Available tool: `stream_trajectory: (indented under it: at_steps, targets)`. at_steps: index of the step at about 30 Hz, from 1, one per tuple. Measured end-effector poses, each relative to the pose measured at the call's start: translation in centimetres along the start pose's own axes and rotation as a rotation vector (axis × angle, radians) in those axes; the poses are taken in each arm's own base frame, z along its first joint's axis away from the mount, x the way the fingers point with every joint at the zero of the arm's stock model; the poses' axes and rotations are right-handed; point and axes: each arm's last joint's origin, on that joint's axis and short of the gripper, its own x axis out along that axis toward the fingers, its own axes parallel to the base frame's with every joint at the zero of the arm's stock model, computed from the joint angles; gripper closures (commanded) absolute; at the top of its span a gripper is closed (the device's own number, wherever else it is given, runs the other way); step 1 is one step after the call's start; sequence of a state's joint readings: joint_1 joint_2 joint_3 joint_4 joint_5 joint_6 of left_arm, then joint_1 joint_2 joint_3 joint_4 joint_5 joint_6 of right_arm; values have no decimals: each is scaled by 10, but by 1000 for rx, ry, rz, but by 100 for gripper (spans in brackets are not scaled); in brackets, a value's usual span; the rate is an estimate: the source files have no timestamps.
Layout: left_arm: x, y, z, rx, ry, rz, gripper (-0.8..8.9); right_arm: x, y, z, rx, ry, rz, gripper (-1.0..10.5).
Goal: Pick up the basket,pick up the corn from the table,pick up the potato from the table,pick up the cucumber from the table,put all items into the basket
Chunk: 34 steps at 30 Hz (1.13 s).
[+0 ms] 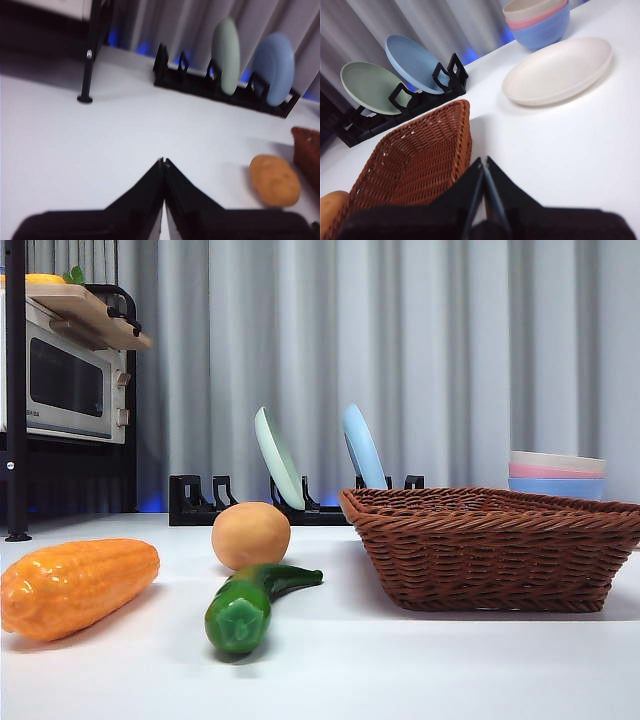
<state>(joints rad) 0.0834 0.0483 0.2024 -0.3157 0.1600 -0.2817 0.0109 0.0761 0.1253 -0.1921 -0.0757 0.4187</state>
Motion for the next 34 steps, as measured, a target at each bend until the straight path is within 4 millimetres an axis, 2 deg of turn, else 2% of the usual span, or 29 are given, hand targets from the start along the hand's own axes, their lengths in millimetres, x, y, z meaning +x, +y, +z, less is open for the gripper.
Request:
stream_trajectory:
  at_steps: [6, 12, 20, 23, 27, 28, 31, 32, 34]
  targets:
    - [-1, -10, 30, 8, 10, -18, 821, 1, 13, 29, -57, 11, -4, 954]
    - [7, -19, 61, 60, 60, -79, 820, 11, 27, 63, -96, 37, -12, 949]
    - [24, -31, 101, 92, 130, -185, 820, 36, 48, 108, -154, 107, 61, 949]
    - [32, -34, 110, 91, 183, -227, 818, 50, 54, 119, -169, 183, 121, 949]
    - [42, -37, 119, 90, 259, -286, 805, 69, 59, 123, -179, 310, 232, 937]
    - [46, -37, 119, 89, 281, -297, 771, 73, 60, 123, -180, 342, 264, 903]
    - [55, -35, 117, 81, 327, -306, 491, 86, 60, 122, -178, 399, 311, 665]
    - [57, -34, 115, 77, 338, -305, 427, 90, 59, 122, -178, 411, 311, 597]
    - [60, -33, 114, 71, 354, -302, 417, 98, 58, 121, -174, 433, 307, 561]
